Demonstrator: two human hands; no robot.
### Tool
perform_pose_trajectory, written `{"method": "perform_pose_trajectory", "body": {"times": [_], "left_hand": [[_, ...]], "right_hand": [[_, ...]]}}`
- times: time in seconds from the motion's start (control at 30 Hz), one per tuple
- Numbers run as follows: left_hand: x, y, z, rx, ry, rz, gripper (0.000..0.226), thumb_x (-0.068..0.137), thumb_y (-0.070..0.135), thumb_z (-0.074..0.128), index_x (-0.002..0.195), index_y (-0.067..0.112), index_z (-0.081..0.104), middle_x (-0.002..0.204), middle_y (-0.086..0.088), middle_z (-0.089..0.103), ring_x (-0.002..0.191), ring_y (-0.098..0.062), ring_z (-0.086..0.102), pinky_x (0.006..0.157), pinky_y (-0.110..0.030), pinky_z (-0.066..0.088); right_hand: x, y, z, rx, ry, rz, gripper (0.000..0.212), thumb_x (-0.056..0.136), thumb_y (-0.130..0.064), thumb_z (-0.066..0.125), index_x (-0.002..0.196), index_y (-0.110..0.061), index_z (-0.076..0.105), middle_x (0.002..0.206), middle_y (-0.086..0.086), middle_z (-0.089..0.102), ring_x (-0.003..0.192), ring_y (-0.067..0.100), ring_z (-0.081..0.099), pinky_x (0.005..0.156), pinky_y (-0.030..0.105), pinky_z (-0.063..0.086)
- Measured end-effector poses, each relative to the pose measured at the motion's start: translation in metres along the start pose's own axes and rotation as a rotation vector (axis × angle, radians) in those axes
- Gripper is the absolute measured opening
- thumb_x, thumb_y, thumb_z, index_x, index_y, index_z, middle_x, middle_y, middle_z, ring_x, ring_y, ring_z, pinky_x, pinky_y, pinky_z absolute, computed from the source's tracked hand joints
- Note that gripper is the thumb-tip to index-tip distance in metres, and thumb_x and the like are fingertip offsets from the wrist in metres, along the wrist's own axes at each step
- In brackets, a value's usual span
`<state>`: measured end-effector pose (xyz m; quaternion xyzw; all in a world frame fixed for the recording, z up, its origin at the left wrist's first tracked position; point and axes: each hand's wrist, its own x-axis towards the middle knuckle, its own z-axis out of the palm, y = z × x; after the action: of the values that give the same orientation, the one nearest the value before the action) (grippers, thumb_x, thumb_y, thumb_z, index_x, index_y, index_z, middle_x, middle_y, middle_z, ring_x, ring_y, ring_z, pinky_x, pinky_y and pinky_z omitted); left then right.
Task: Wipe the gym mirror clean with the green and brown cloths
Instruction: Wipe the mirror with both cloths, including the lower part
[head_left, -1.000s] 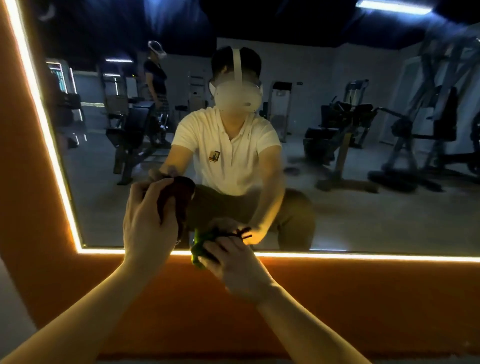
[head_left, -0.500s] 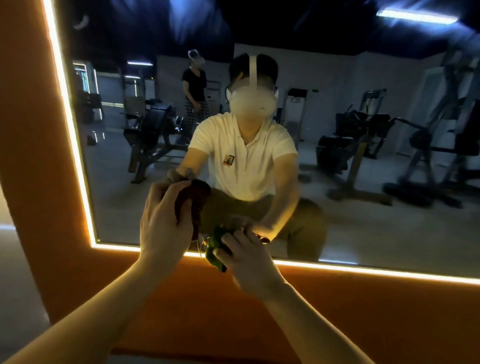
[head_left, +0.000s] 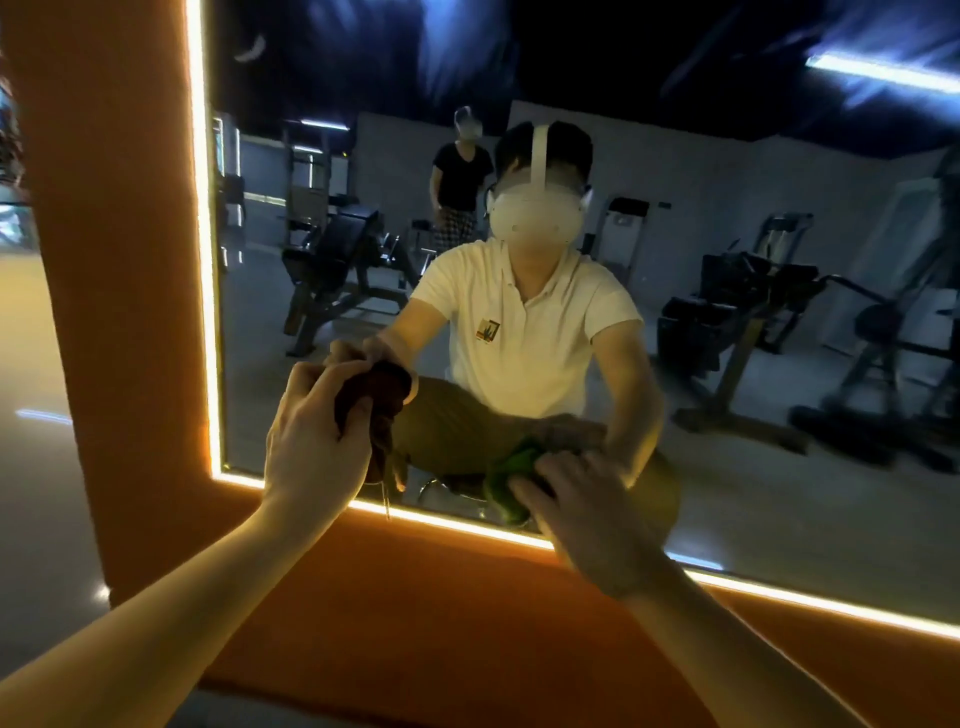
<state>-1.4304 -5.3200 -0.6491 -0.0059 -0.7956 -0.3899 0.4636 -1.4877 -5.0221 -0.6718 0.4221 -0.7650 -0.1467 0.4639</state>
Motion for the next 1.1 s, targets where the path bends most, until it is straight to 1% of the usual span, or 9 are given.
{"method": "perform_pose_trajectory", "body": {"times": [0.07,0.13,0.23,0.43,0.57,0.63,0.73,0.87,1.1], "left_hand": [[0.0,0.006,0.007,0.012,-0.007,0.024,0.034,0.1,0.014,0.06,0.133,0.02,0.059,0.125,-0.005,0.051,0.105,-0.017,0.05,0.088,-0.041,0.049],[-0.002,0.016,0.014,0.023,-0.017,0.067,0.034,0.1,0.014,0.06,0.134,0.021,0.059,0.127,-0.005,0.05,0.106,-0.014,0.049,0.088,-0.038,0.045],[-0.007,0.022,0.017,0.018,-0.017,0.096,0.034,0.1,0.014,0.06,0.133,0.021,0.058,0.125,-0.001,0.05,0.106,-0.013,0.05,0.086,-0.035,0.045],[0.006,0.012,-0.003,0.007,0.104,-0.005,0.029,0.101,0.009,0.056,0.129,0.013,0.062,0.116,0.001,0.045,0.101,-0.021,0.053,0.086,-0.036,0.048],[0.016,0.003,-0.019,-0.041,0.156,-0.153,0.027,0.103,0.011,0.052,0.129,0.013,0.061,0.119,-0.008,0.051,0.101,-0.013,0.05,0.083,-0.007,0.041],[0.017,0.001,-0.02,-0.059,0.135,-0.162,0.026,0.104,0.013,0.052,0.129,0.014,0.061,0.119,-0.006,0.051,0.103,-0.017,0.054,0.087,-0.014,0.046],[0.016,0.005,-0.016,-0.082,0.096,-0.121,0.027,0.102,0.02,0.053,0.127,0.018,0.063,0.116,-0.002,0.052,0.103,-0.023,0.058,0.093,-0.041,0.052],[0.01,0.013,-0.013,-0.108,0.034,-0.083,0.024,0.103,0.015,0.055,0.125,0.019,0.064,0.115,0.001,0.055,0.104,-0.021,0.059,0.093,-0.046,0.054],[0.01,0.001,-0.052,-0.205,0.033,-0.236,0.021,0.102,0.013,0.052,0.111,0.03,0.061,0.108,-0.001,0.062,0.096,-0.021,0.064,0.081,-0.035,0.054]], "right_hand": [[-0.015,0.031,-0.017,-0.003,0.08,0.257,0.037,0.087,-0.014,0.073,0.12,-0.014,0.056,0.105,0.013,0.062,0.093,0.031,0.063,0.083,0.044,0.05],[-0.018,0.054,-0.038,-0.001,0.154,0.529,0.028,0.095,-0.02,0.064,0.119,-0.009,0.056,0.111,0.017,0.065,0.101,0.034,0.063,0.089,0.047,0.05],[0.012,0.039,-0.041,0.071,0.28,0.711,0.019,0.095,-0.016,0.063,0.112,-0.008,0.059,0.103,0.015,0.067,0.094,0.031,0.065,0.088,0.045,0.052],[0.12,-0.085,0.019,0.088,0.132,0.319,0.008,0.096,-0.029,0.06,0.094,-0.022,0.057,0.084,-0.001,0.063,0.079,0.02,0.061,0.082,0.039,0.046],[0.139,-0.093,0.016,0.11,0.05,0.166,0.012,0.091,-0.028,0.058,0.101,-0.023,0.062,0.09,-0.003,0.068,0.085,0.019,0.063,0.085,0.038,0.039],[0.105,-0.065,0.004,0.047,0.068,0.154,0.023,0.09,-0.024,0.044,0.104,-0.02,0.062,0.093,0.002,0.068,0.09,0.024,0.065,0.093,0.043,0.041],[0.049,-0.007,-0.012,0.028,0.107,0.322,0.019,0.09,-0.017,0.063,0.109,-0.013,0.06,0.099,0.011,0.07,0.098,0.031,0.067,0.106,0.057,0.045],[0.047,-0.005,-0.015,0.04,0.148,0.485,0.027,0.088,-0.017,0.071,0.11,-0.011,0.056,0.1,0.014,0.071,0.097,0.032,0.068,0.104,0.057,0.048],[0.152,-0.104,0.004,0.303,-0.002,0.287,0.028,0.082,-0.027,0.079,0.106,-0.023,0.065,0.097,-0.002,0.07,0.09,0.019,0.066,0.087,0.039,0.044]]}}
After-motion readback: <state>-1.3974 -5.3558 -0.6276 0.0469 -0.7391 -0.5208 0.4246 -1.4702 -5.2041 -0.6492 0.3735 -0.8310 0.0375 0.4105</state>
